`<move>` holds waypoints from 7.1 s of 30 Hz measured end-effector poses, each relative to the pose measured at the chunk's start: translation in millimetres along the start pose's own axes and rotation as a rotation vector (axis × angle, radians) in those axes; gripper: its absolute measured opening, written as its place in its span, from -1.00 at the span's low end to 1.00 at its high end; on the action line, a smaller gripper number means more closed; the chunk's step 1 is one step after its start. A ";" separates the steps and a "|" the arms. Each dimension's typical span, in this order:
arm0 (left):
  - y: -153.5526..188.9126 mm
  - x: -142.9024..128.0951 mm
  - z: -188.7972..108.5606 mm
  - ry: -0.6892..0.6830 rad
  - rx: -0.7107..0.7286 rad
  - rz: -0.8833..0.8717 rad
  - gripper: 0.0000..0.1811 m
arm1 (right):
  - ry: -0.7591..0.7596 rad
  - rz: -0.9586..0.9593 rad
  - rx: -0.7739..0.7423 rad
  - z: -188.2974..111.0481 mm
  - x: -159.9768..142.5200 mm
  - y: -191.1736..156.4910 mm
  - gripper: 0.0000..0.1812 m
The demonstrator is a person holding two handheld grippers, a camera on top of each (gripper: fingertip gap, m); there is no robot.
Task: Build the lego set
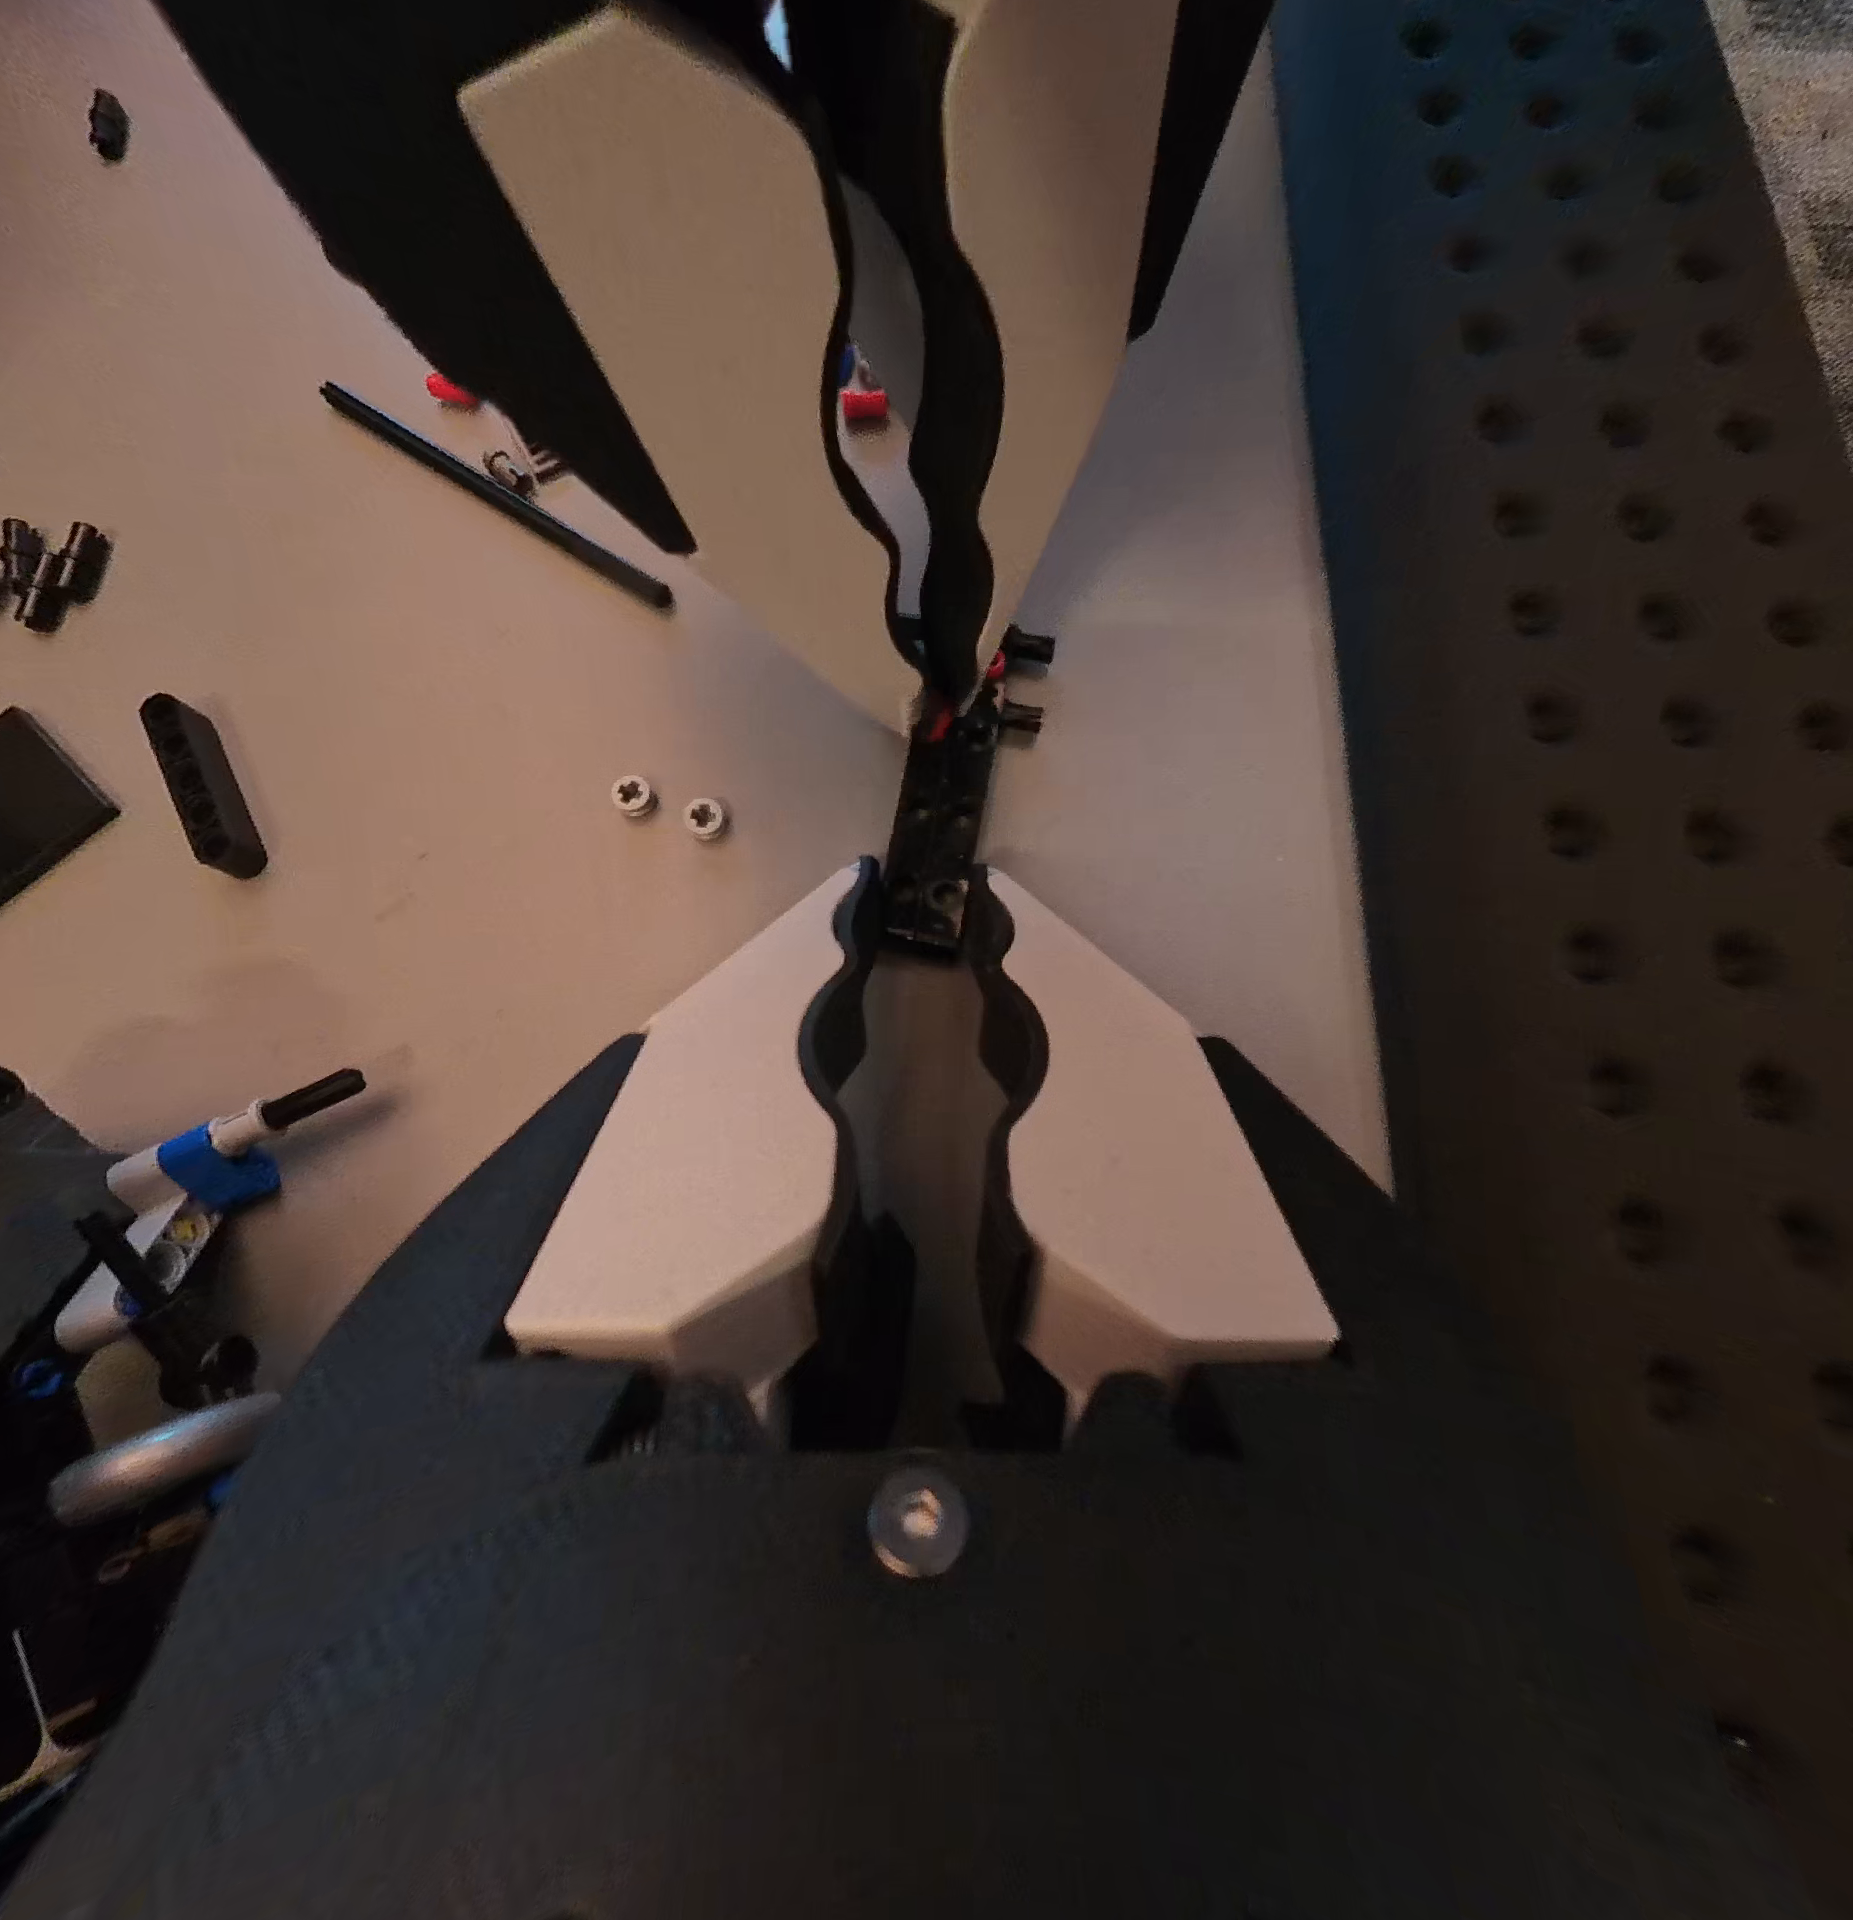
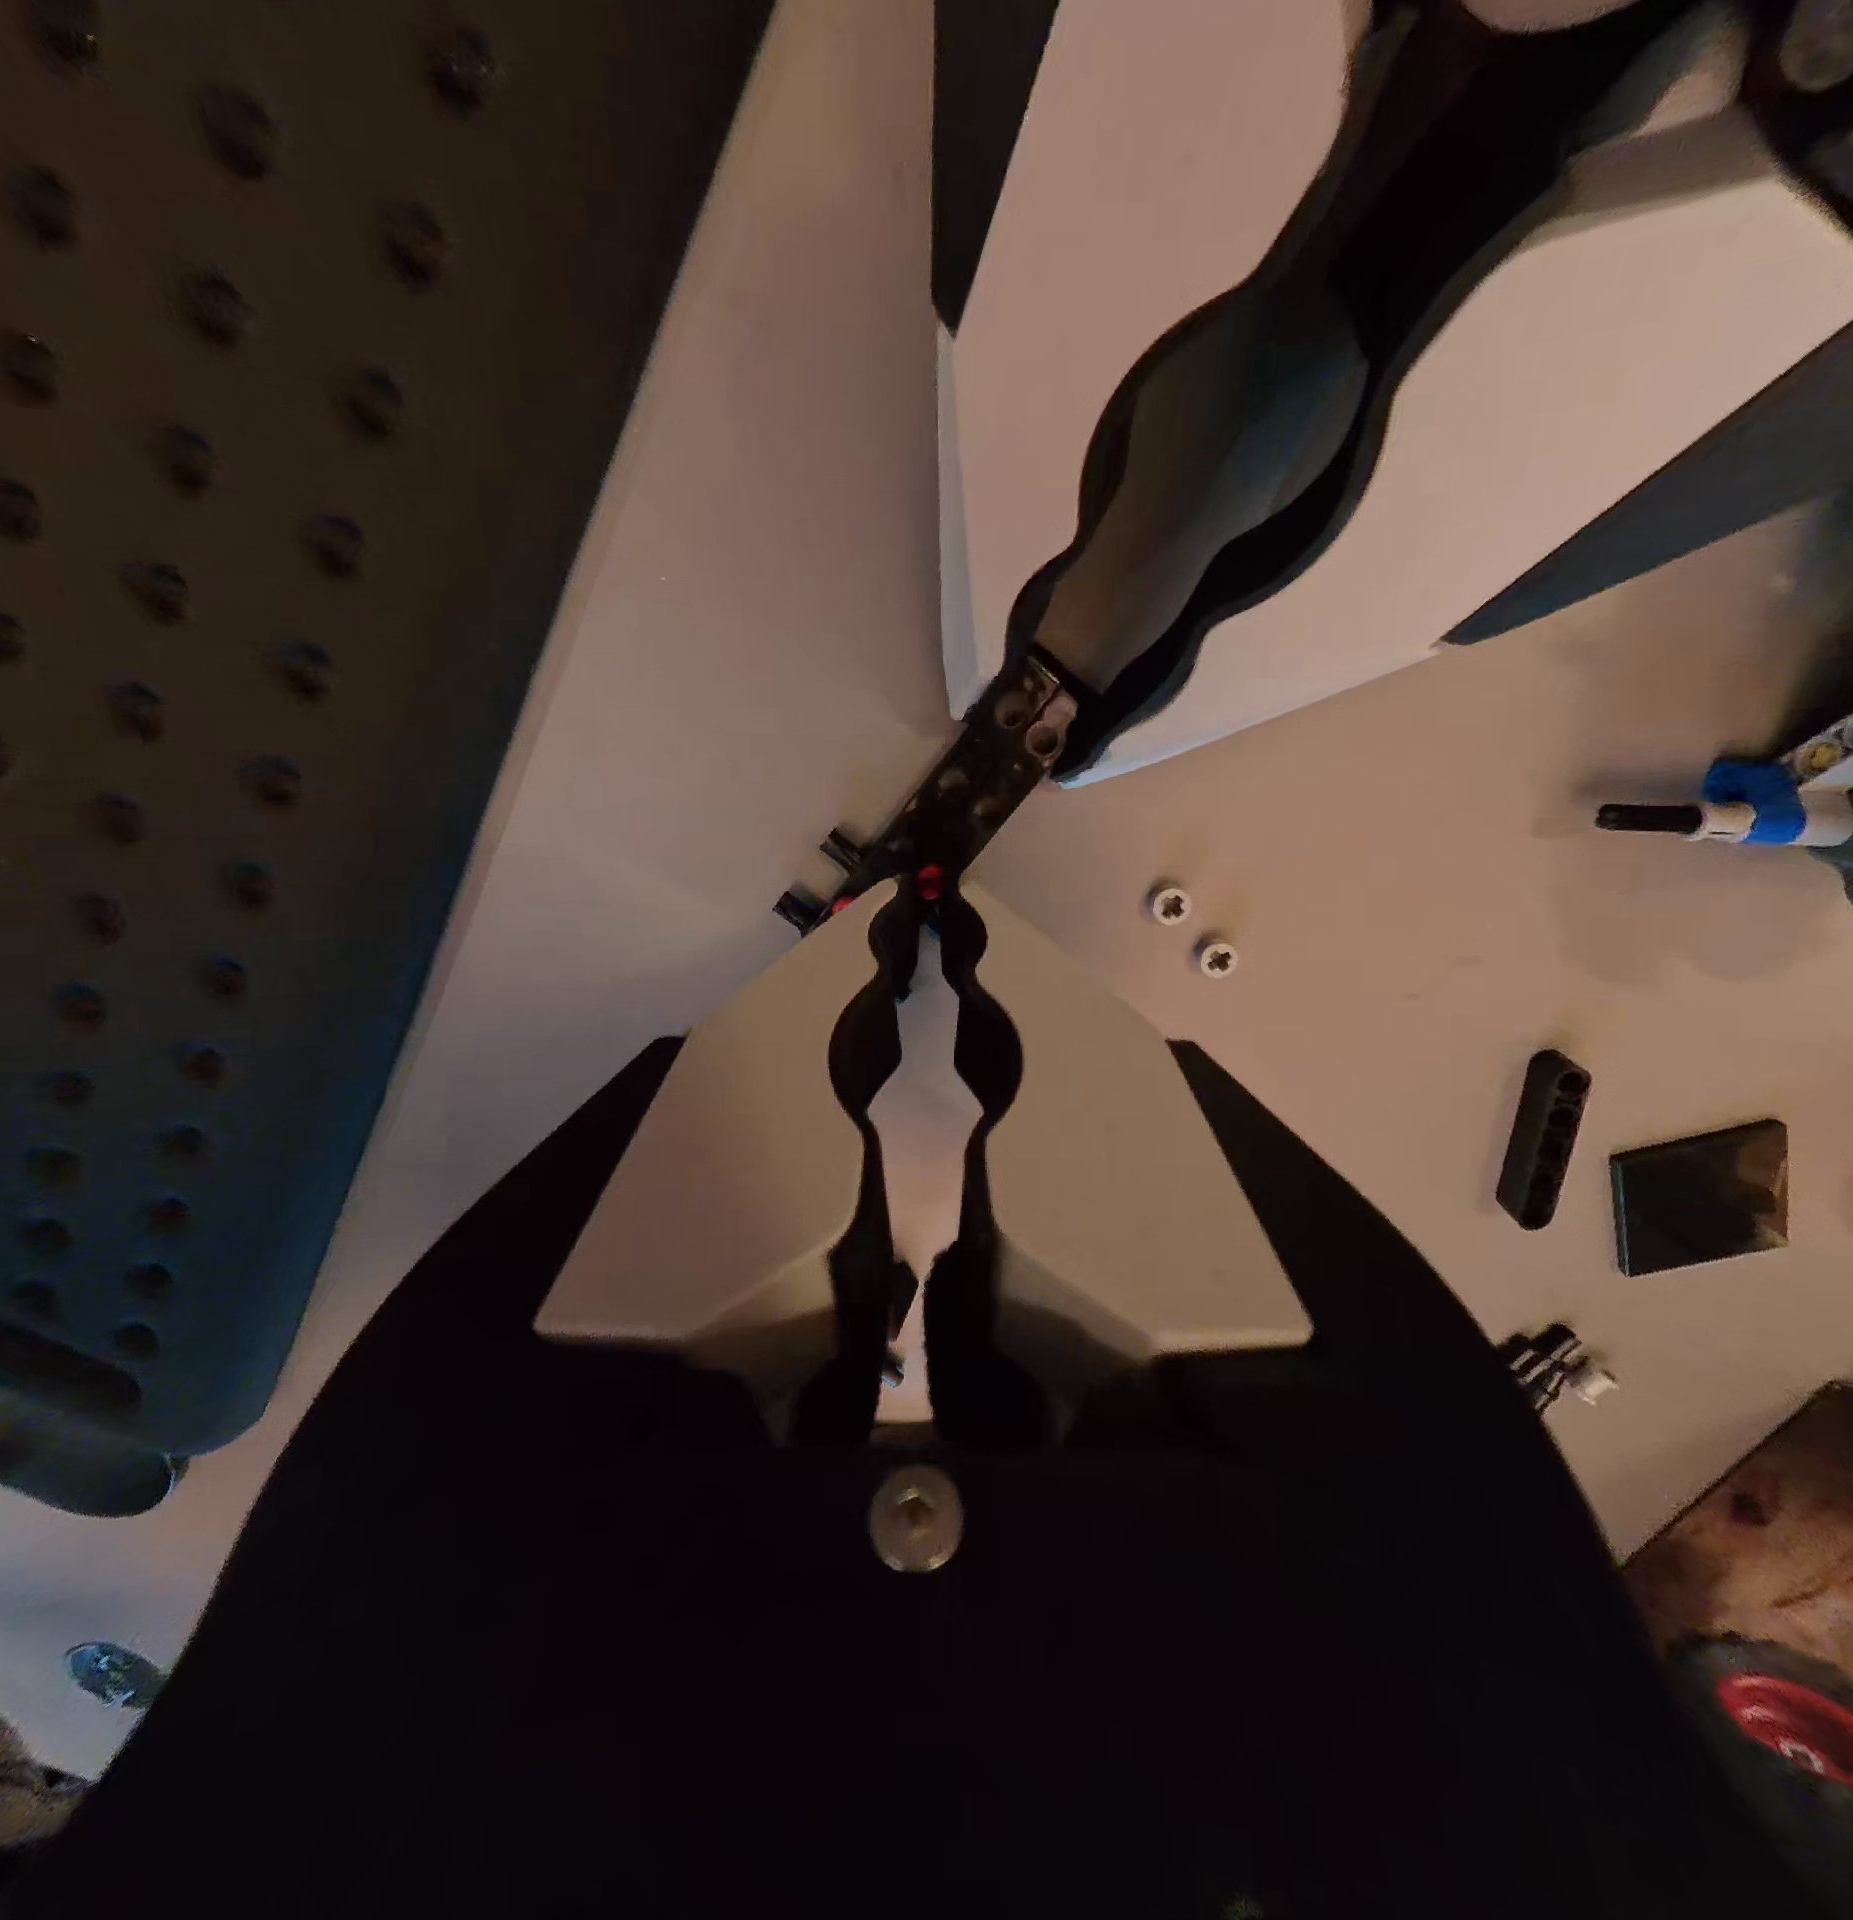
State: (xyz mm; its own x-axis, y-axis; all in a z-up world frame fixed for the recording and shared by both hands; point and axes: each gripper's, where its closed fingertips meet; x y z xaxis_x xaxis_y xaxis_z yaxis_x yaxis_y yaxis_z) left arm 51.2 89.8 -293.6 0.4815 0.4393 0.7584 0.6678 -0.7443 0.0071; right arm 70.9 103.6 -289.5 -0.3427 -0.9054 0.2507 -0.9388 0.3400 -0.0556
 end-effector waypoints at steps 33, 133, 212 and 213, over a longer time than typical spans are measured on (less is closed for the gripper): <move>0.5 0.2 0.4 -0.003 0.012 0.023 -0.84 | 0.113 0.127 -0.160 -4.7 1.0 2.2 -0.98; -4.9 4.9 1.5 0.000 0.097 0.024 -0.68 | 0.331 0.697 -0.436 -7.6 -67.8 -64.0 -0.97; -5.0 4.7 4.7 -0.005 0.089 0.065 -0.84 | -0.109 0.083 -0.480 -4.1 -5.4 4.0 -0.98; -5.0 4.6 4.7 -0.005 0.088 0.064 -0.84 | -0.112 0.075 -0.482 -4.3 -4.7 4.3 -0.98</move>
State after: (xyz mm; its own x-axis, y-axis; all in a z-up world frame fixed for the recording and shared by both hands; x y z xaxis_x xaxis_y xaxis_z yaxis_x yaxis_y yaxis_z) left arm 52.7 97.9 -293.2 0.5272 0.3949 0.7524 0.6827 -0.7240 -0.0983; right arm 68.6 110.4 -286.7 -0.4351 -0.8867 0.1566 -0.7975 0.4602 0.3902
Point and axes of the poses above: each gripper's, where its closed fingertips meet, z out along the fingers, x out of its top, y = z × x across the jaws, and after that the axes turned 2 degrees about y, right-handed
